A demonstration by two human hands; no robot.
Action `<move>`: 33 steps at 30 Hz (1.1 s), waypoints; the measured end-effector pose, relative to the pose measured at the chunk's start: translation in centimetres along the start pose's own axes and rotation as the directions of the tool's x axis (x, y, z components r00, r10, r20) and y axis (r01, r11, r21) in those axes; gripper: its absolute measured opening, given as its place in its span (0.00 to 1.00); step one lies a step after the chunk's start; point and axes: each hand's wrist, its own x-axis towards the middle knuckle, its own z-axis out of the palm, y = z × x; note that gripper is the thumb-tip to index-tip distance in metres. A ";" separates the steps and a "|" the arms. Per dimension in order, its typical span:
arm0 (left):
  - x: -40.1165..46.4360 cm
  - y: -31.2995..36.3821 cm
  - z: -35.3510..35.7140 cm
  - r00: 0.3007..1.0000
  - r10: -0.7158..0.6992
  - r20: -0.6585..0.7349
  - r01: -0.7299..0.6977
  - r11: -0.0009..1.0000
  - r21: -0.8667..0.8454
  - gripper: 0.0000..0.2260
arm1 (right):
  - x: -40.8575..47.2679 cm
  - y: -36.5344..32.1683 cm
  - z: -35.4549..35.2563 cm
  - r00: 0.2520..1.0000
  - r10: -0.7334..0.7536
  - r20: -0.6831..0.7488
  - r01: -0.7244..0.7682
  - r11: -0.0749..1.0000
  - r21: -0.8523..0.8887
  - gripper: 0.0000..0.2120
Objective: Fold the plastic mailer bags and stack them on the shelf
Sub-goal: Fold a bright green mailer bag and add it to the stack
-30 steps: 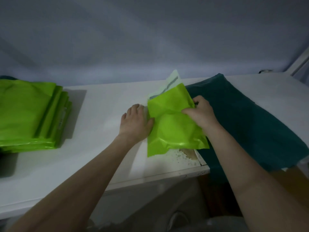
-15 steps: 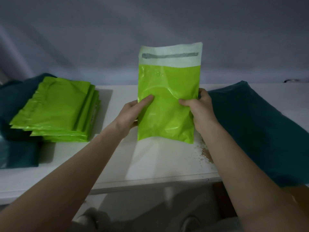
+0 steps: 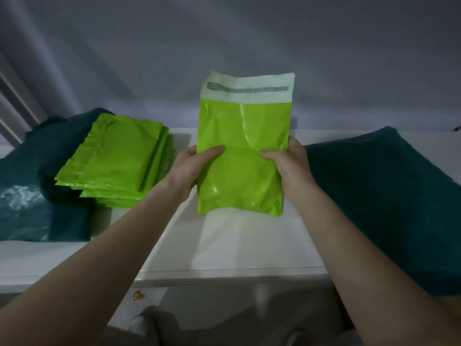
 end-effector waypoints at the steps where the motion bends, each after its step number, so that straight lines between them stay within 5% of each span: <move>1: 0.0 0.0 -0.1 1.000 -0.001 -0.008 0.001 1.000 0.000 0.12 | 0.1 0.2 0.1 1.000 -0.001 -0.009 0.001 1.000 -0.013 0.14; 6: 0.3 0.1 -0.4 0.998 -0.020 -0.061 0.020 1.000 0.000 0.09 | 0.6 1.2 0.3 0.998 0.050 -0.025 -0.053 0.990 -0.130 0.05; 12: 0.5 -0.1 0.0 0.994 0.015 -0.108 -0.015 1.000 -0.003 0.05 | 0.2 1.4 0.0 1.000 -0.001 -0.012 -0.004 0.915 -0.404 0.18; 21: 0.4 -0.3 0.4 0.988 0.048 -0.144 -0.053 0.998 -0.028 0.16 | -0.6 1.5 0.2 0.998 0.058 -0.015 -0.059 0.902 -0.428 0.21; 25: 0.3 -0.1 0.6 0.988 0.074 -0.139 -0.079 0.996 -0.036 0.12 | -0.5 1.6 -0.2 0.995 -0.097 -0.033 0.074 0.903 -0.423 0.11; 29: 0.8 -0.4 0.6 0.977 0.119 -0.178 -0.103 0.990 0.095 0.18 | -0.8 0.9 -0.4 0.951 -0.281 -0.130 0.205 0.887 -0.414 0.14; 33: 0.3 -1.2 1.3 0.919 0.332 -0.212 -0.206 0.865 0.458 0.18 | -1.0 0.5 -0.4 0.900 -0.385 -0.203 0.284 0.873 -0.395 0.10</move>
